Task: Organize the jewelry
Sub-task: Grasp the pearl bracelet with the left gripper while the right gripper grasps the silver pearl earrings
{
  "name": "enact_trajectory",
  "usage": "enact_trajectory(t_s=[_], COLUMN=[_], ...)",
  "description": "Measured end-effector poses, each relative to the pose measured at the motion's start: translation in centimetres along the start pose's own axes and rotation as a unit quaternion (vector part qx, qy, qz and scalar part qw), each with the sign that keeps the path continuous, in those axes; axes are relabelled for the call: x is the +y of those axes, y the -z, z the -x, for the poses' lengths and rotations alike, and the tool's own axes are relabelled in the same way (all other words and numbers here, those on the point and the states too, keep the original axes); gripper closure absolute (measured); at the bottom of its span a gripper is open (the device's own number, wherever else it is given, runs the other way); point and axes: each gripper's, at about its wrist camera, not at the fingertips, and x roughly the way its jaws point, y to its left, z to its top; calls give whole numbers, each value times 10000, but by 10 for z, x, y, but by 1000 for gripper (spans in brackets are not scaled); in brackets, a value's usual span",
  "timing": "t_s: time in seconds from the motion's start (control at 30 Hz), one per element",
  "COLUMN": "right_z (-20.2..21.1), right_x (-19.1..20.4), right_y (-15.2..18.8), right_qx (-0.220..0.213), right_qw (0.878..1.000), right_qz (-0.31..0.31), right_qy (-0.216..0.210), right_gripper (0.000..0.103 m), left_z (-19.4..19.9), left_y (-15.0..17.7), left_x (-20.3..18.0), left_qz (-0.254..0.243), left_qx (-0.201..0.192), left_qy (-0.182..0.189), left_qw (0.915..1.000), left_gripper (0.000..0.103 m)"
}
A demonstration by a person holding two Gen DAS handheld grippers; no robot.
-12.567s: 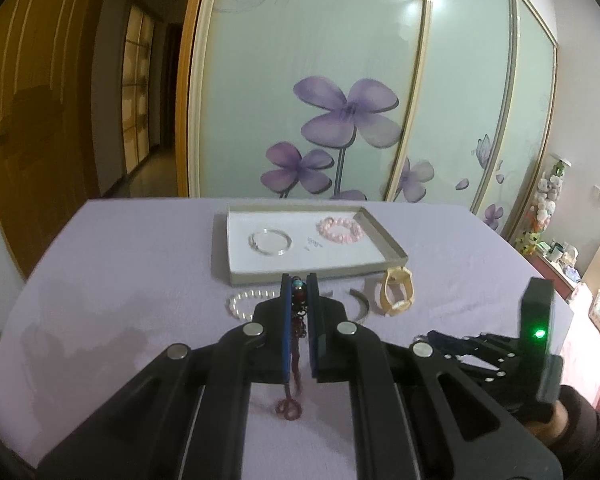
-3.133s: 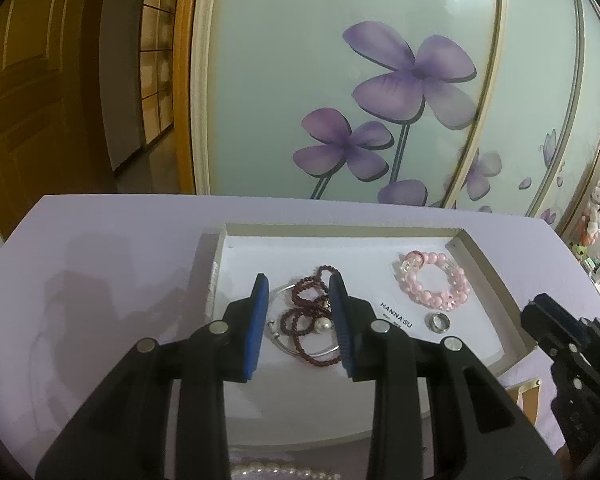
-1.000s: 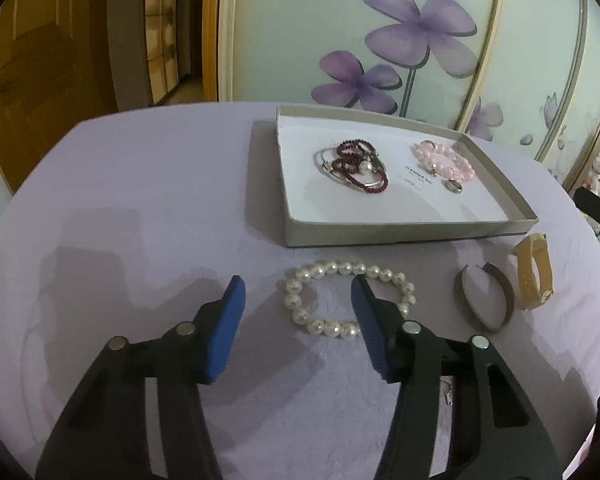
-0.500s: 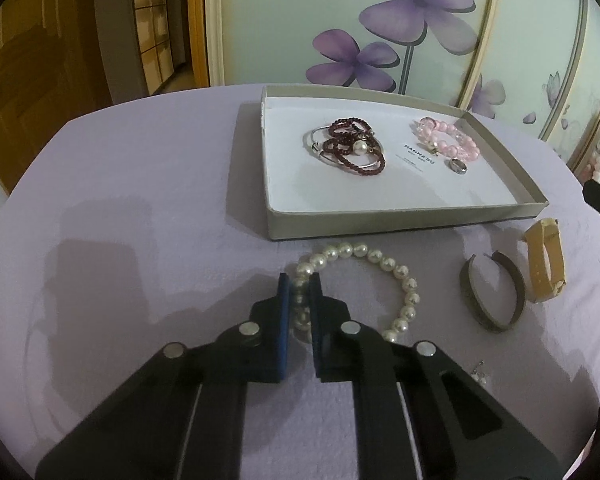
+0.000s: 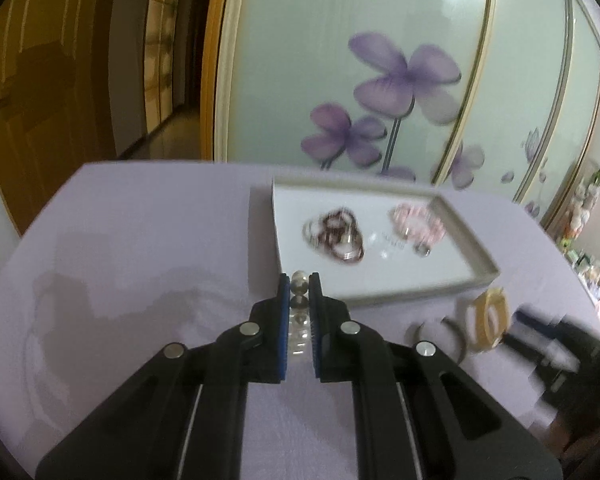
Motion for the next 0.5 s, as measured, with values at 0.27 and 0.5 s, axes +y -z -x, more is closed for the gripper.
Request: enact_trajectory(t_s=[0.27, 0.5], right_z=[-21, -43], right_x=[50, 56], right_y=[21, 23], right_qx=[601, 1045], right_qw=[9930, 9891], right_qz=[825, 924], right_qy=[-591, -465], right_gripper=[59, 62], left_z=[26, 30], left_y=[-15, -17], left_x=[8, 9], left_qz=[170, 184], left_qx=[-344, -394], left_qy=[35, 55], left_qw=[9993, 9990], left_gripper=[94, 94])
